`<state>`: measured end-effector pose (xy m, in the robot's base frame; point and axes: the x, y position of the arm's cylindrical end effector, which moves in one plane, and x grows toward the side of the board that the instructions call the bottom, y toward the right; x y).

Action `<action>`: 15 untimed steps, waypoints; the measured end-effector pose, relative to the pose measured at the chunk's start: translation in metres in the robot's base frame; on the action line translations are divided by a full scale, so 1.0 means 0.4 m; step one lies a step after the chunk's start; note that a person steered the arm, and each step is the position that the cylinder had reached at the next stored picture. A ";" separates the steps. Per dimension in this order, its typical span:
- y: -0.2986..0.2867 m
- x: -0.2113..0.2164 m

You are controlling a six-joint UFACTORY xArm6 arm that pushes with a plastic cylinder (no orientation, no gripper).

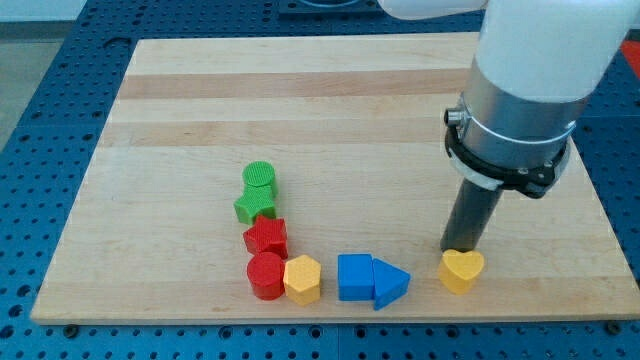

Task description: Slide yellow heart and blue triangle along with blue cube a bit left

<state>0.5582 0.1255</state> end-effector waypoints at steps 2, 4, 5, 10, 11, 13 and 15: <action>0.213 -0.024; 0.175 0.036; 0.119 0.036; 0.173 0.097; 0.169 0.150; -0.008 0.152; -0.014 0.152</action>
<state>0.6190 0.1198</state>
